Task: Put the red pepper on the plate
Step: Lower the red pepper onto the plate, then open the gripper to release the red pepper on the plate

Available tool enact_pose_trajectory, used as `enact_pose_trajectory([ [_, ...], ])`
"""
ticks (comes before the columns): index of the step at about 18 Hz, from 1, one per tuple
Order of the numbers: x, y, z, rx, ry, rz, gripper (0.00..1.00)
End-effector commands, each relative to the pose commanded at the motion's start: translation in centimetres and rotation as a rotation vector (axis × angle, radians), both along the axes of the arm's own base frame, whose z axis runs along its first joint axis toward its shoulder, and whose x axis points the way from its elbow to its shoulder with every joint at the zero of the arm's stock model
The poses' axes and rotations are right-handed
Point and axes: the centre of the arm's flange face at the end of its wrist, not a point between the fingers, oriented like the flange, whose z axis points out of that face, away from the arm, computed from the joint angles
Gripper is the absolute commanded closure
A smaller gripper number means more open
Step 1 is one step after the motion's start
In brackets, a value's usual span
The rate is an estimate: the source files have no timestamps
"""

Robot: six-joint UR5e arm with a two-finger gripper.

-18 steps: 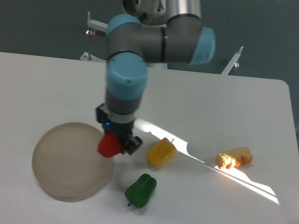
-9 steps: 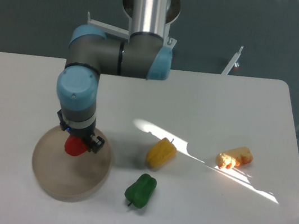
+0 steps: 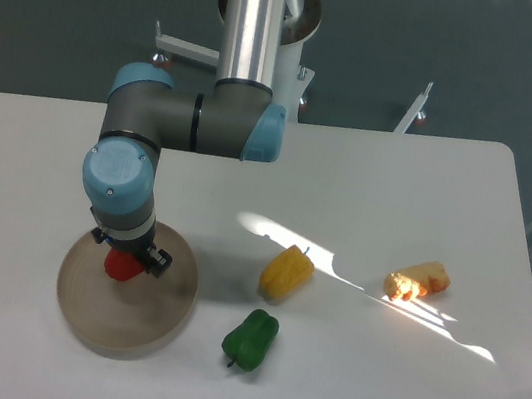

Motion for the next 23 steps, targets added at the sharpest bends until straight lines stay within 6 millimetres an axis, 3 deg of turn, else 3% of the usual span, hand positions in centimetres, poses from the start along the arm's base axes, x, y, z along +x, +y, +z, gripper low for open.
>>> enact_pose_trajectory([
  [8,0.4,0.4,-1.6,-0.019,-0.002,-0.006,0.37],
  [23,0.7,1.0,-2.3,-0.023,-0.002,-0.014,0.37],
])
